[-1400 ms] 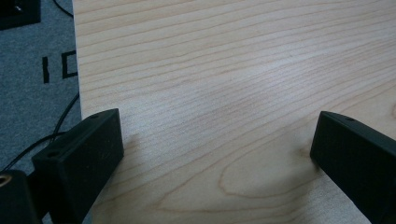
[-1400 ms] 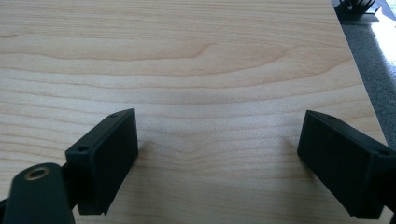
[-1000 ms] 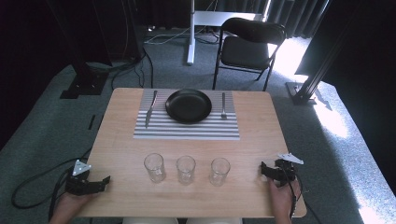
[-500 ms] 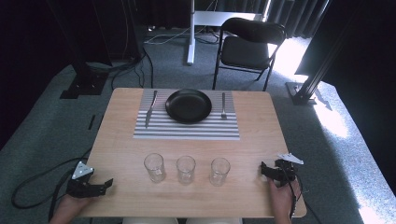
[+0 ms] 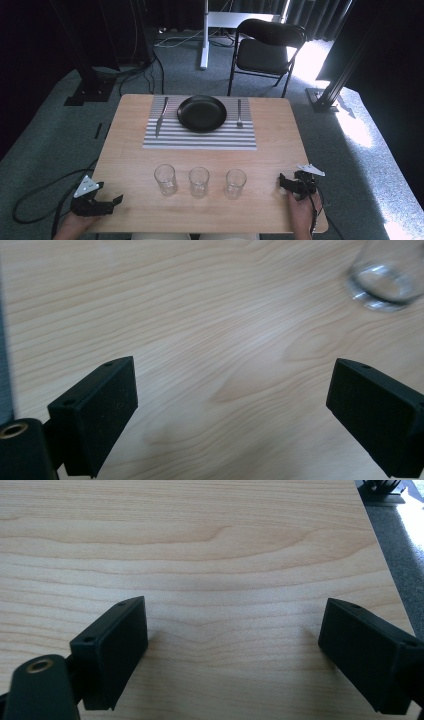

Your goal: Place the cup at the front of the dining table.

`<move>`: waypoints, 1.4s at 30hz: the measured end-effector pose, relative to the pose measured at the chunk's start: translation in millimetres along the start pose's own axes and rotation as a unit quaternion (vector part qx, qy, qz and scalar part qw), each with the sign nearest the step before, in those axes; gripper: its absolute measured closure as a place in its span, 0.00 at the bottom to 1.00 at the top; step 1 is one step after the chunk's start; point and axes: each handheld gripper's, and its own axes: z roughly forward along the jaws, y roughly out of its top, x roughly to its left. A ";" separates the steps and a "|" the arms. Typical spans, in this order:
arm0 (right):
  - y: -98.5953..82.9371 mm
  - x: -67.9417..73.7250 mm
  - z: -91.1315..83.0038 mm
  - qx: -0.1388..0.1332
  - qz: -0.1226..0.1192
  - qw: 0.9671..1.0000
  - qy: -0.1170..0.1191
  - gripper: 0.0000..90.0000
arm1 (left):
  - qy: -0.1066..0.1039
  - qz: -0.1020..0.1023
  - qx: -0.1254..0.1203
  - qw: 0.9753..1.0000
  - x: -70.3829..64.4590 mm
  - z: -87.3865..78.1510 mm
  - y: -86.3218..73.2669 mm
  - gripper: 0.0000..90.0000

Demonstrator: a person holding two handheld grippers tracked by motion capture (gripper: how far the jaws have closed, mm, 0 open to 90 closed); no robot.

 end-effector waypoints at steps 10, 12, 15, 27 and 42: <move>0.0 0.0 0.0 0.000 0.000 1.000 0.000 0.13 | -0.023 0.013 -0.032 0.999 -12.2 -7.0 18.4 0.07; 0.0 0.0 0.0 0.000 0.000 1.000 0.000 0.13 | -0.024 0.019 -0.035 0.999 -15.1 -7.9 22.1 0.07; 0.0 0.0 0.0 0.000 0.000 1.000 0.000 0.13 | -0.025 0.026 -0.038 0.999 -18.2 -9.3 28.0 0.07; 0.0 0.0 0.1 -0.001 0.000 1.000 0.000 0.13 | -0.054 0.050 -0.066 0.995 -34.1 -17.1 50.3 0.07; -0.1 -0.2 0.1 -0.001 -0.001 1.000 0.000 0.13 | -0.092 0.082 -0.088 0.988 -55.9 -19.4 73.6 0.07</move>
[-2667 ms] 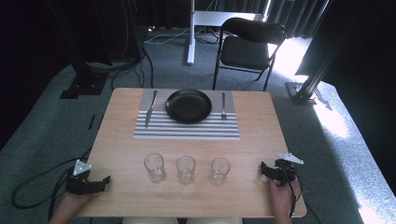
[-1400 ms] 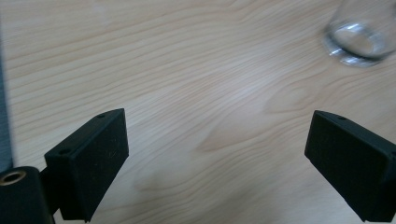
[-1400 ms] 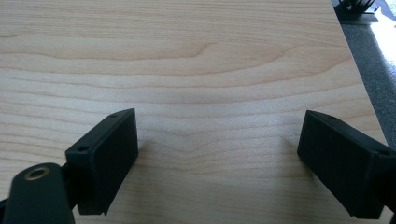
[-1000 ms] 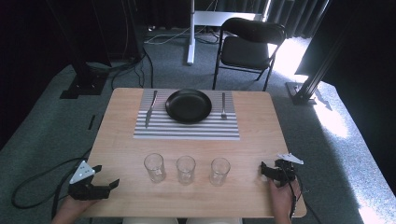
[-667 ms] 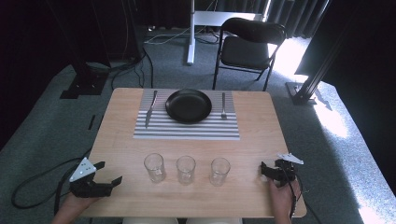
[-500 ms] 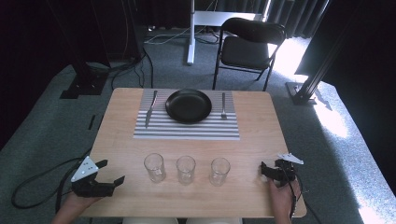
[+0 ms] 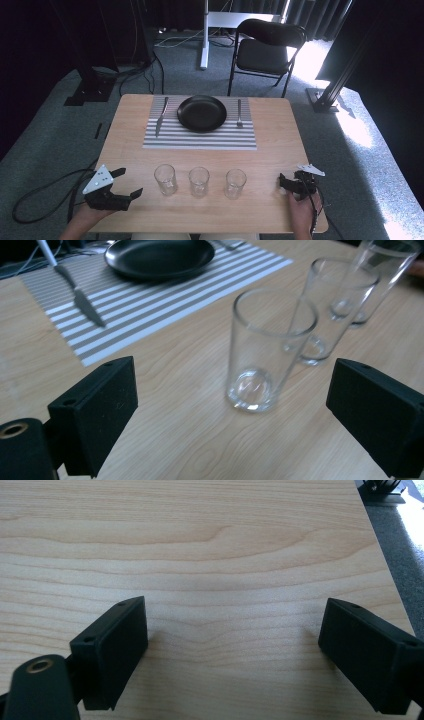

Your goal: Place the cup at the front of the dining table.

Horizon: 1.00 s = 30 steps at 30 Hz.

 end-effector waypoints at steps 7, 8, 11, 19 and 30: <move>0.0 0.0 0.0 0.000 0.000 1.000 0.000 0.13 | -0.014 0.023 0.002 1.000 -9.6 8.2 13.5 0.07; 0.0 0.0 0.0 0.000 0.000 1.000 0.000 0.13 | -0.015 0.022 -0.004 1.000 -10.6 9.0 14.6 0.07; 0.0 0.1 0.0 0.000 0.001 1.000 0.000 0.13 | -0.015 0.028 -0.012 0.999 -14.0 11.1 18.0 0.07; 0.0 0.1 0.0 0.000 0.000 1.000 0.000 0.13 | -0.032 0.043 -0.019 0.998 -23.1 18.0 32.0 0.07; 0.0 0.0 0.0 0.000 0.000 1.000 0.000 0.13 | -0.052 0.060 -0.013 0.997 -30.8 30.4 42.4 0.07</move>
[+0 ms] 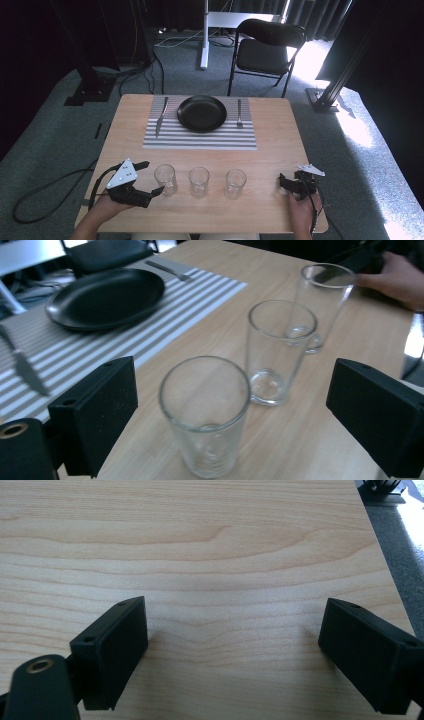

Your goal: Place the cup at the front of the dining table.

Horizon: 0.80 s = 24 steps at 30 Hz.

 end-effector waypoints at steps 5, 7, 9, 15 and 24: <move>0.0 0.0 0.0 0.000 0.000 1.000 0.000 0.13 | -0.009 0.001 -0.002 1.000 0.6 2.8 8.1 0.07; 0.0 0.0 0.0 0.000 0.000 1.000 0.000 0.13 | -0.008 0.008 0.004 1.000 -1.0 5.9 12.3 0.07; 0.0 0.0 0.0 0.000 0.000 1.000 0.000 0.13 | -0.011 0.012 0.007 1.000 -2.1 7.5 13.8 0.07; 0.0 0.0 0.0 0.000 0.000 1.000 0.000 0.13 | -0.024 0.025 0.011 0.999 -8.2 17.7 22.2 0.07; 0.0 0.0 0.0 0.000 0.000 1.000 0.000 0.13 | -0.036 0.033 0.036 0.998 -14.4 37.2 30.4 0.07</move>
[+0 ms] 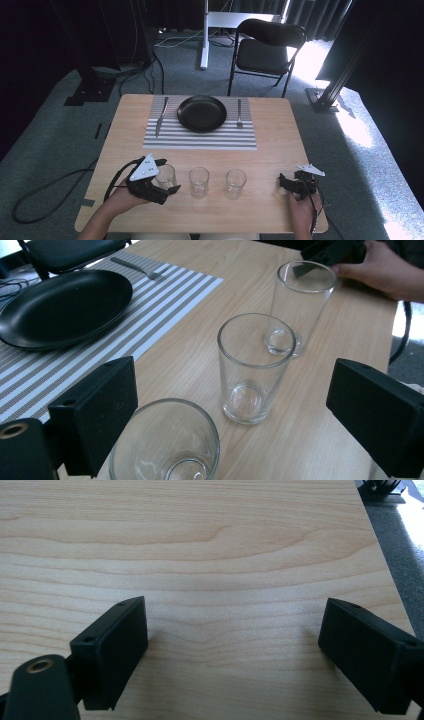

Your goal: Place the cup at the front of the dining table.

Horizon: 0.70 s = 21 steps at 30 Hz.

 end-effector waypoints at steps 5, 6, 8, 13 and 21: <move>0.0 0.0 0.0 0.000 0.000 1.000 0.000 0.13 | -0.008 0.003 0.011 1.000 0.5 9.7 5.4 0.07; 0.0 -0.1 0.0 0.000 0.000 1.000 0.000 0.13 | -0.008 0.003 0.011 1.000 0.5 9.7 5.4 0.07; 0.0 0.0 0.0 0.000 0.000 1.000 0.000 0.13 | -0.013 -0.003 0.012 1.000 1.5 13.9 9.4 0.07; 0.0 0.0 0.0 0.000 0.000 1.000 0.000 0.13 | -0.017 0.010 0.029 0.999 -1.0 26.2 19.6 0.07; -0.2 0.0 -0.3 0.000 0.001 1.000 0.000 0.13 | -0.019 0.018 0.040 0.999 -4.2 37.6 28.3 0.07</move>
